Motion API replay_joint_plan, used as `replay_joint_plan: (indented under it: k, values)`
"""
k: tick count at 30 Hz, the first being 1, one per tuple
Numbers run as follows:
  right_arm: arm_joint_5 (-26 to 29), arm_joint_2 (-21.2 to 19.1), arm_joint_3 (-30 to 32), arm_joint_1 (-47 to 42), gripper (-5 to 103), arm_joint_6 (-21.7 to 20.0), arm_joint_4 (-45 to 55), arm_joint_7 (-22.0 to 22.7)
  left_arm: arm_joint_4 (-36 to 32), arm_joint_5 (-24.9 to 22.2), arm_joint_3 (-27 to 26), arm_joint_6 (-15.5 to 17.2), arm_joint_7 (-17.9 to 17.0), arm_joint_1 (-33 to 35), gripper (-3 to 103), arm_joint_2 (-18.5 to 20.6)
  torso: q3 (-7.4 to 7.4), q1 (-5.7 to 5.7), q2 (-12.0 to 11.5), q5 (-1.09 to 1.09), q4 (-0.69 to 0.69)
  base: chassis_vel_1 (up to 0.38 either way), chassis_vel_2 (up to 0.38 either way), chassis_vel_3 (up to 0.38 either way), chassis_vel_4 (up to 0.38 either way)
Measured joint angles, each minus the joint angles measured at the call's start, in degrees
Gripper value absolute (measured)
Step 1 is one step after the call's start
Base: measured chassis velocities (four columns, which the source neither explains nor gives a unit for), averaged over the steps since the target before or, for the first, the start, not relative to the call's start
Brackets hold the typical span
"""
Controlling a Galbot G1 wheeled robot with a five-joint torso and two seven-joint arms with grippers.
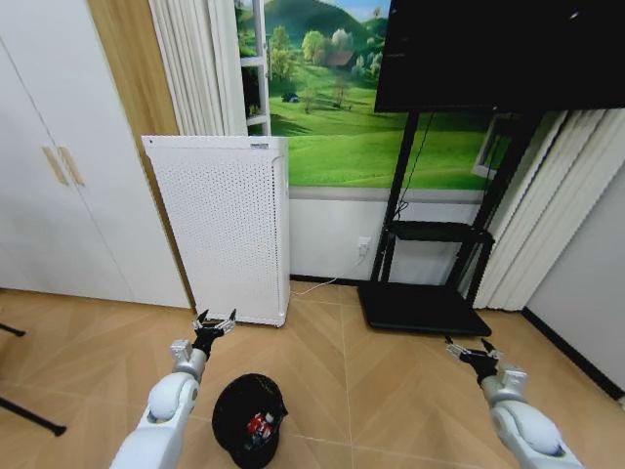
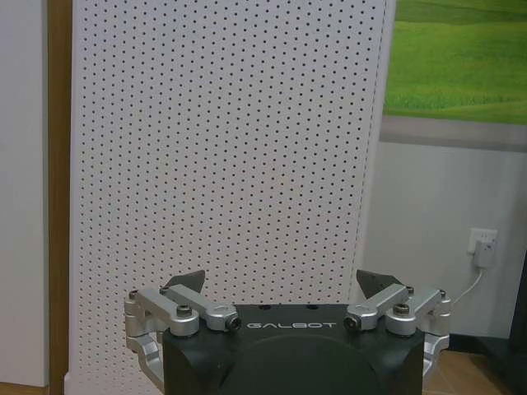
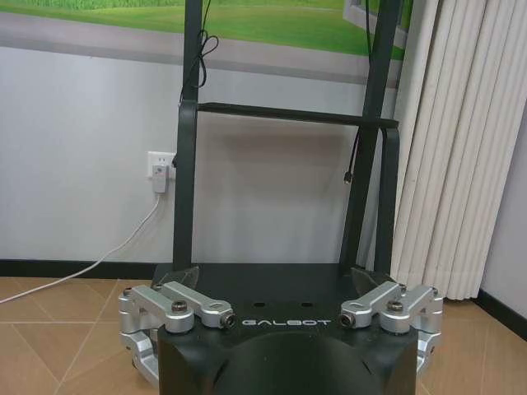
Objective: Pick up the trash bin and place the garbage on the floor into it.
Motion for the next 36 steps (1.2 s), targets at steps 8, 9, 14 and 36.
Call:
replay_joint_plan:
  k: [8,9,14,36]
  values:
    - [0.0,0.0,0.0,0.0,100,0.0,0.0,0.0,-0.01,0.0,0.0,0.0,0.0,0.01,100,0.0,1.34,0.5,1.85,0.0,0.0,0.0,0.0,0.0,0.0]
    - [0.0,0.0,0.0,0.0,100,0.0,0.0,0.0,-0.01,0.0,0.0,0.0,-0.01,0.01,100,0.0,1.53,0.64,2.18,0.0,0.0,0.0,0.0,0.0,0.0]
    - [0.0,0.0,0.0,0.0,100,0.0,0.0,0.0,-0.01,0.0,0.0,0.0,0.0,0.01,100,0.0,2.2,0.97,3.18,0.0,0.0,0.0,0.0,0.0,0.0]
    - [0.0,0.0,0.0,0.0,100,0.0,0.0,0.0,-0.01,0.0,0.0,-0.01,0.0,0.01,100,0.0,5.84,2.64,8.49,0.0,0.0,0.0,0.0,0.0,0.0]
